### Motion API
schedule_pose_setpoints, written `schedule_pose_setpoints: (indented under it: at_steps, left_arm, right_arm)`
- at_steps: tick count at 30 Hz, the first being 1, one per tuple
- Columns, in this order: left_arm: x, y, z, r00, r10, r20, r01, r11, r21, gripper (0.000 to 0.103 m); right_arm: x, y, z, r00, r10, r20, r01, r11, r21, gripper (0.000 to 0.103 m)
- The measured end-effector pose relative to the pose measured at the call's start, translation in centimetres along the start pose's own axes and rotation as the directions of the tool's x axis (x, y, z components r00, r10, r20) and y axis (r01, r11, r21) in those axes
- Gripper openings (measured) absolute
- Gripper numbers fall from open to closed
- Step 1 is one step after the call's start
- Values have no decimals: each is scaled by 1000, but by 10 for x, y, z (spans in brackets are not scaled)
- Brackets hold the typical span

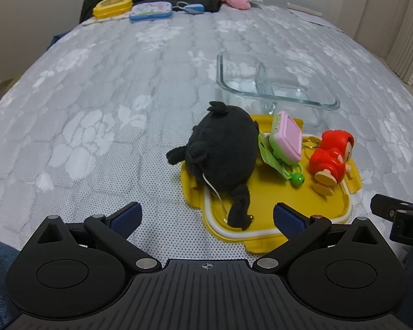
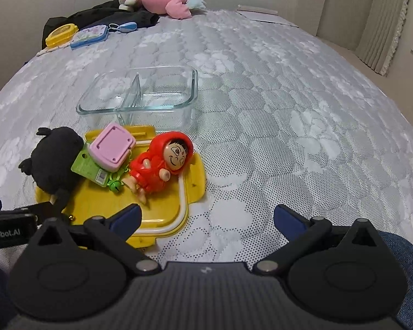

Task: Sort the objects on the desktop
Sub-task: 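Move the left tool toward the black plush toy on the yellow lid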

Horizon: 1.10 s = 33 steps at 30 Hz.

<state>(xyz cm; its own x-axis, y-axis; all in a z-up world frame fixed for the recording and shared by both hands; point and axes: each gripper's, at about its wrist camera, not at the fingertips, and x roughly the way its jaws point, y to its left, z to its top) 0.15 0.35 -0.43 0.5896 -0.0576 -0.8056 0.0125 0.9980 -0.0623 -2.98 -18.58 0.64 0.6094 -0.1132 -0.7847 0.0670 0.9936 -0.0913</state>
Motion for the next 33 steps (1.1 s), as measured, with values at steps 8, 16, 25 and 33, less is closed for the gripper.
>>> schedule_pose_setpoints:
  at_steps: [8, 16, 25, 33]
  left_arm:
    - [-1, 2, 0, 1000, -18, 12, 18, 999, -32, 103]
    - [-1, -2, 0, 1000, -24, 9, 24, 1000, -16, 103]
    - [-1, 1, -3, 999, -34, 6, 34, 999, -21, 103]
    - [0, 7, -2, 999, -35, -6, 34, 997, -62, 103]
  right_arm:
    - [2, 3, -1, 1000, 2, -8, -2, 1000, -14, 103]
    - [3, 5, -2, 1000, 0, -16, 0, 1000, -25, 103]
    - [5, 8, -2, 1000, -6, -22, 5, 999, -34, 103]
    - [4, 9, -3, 998, 46, -31, -47, 998, -32, 103]
